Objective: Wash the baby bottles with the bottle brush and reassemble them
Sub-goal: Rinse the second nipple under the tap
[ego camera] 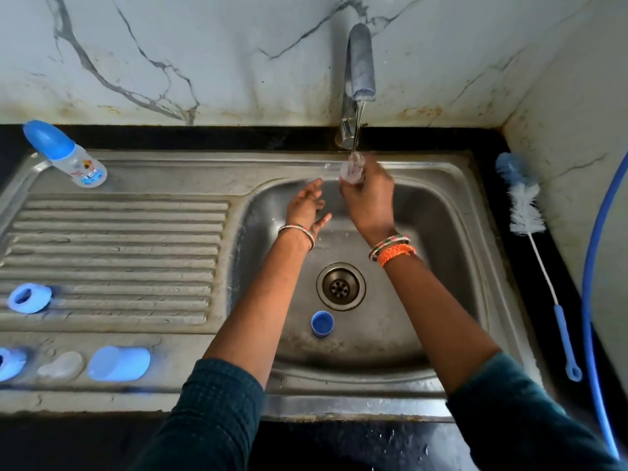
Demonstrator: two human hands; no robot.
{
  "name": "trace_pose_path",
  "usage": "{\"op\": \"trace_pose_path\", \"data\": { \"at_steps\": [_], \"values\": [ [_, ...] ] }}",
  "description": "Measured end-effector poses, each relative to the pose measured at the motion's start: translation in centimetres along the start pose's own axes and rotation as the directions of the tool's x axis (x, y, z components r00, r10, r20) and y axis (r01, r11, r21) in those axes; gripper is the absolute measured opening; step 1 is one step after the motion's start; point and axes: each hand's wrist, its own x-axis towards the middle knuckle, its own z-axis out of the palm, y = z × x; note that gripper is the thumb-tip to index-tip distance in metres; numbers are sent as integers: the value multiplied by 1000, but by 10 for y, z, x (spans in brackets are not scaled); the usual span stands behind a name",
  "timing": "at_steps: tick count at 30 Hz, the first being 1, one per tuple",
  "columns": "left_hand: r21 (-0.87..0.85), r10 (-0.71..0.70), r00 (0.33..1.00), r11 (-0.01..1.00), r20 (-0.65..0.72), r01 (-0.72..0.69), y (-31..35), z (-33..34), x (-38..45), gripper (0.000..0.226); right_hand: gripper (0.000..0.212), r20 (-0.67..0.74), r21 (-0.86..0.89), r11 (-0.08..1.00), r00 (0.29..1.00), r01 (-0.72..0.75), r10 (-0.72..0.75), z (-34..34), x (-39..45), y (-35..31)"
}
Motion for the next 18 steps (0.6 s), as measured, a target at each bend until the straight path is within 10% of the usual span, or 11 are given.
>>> {"op": "trace_pose_path", "data": {
  "at_steps": [3, 7, 11, 15, 18],
  "values": [
    [116, -39, 998, 992, -49, 45, -6, -12, 3, 44, 28, 258, -161, 978, 951, -131, 170, 22, -17, 25],
    [97, -87, 995, 991, -49, 92, -9, -20, 5, 25, 30, 84, 7, 994, 990, -112, 111, 26, -21, 19],
    [116, -137, 990, 984, -15, 138, -13, -13, 5, 30, 33, 248, -134, 974, 946, -181, 210, 30, -24, 32],
    [132, -163, 987, 978, -1, 162, -14, -10, 11, 30, 22, 16, 52, 981, 982, -186, 186, 18, -11, 25],
    [152, -186, 982, 971, -14, 186, -13, -6, 12, 32, 20, 255, -68, 981, 948, -181, 192, 14, -3, 29]
  ]
}}
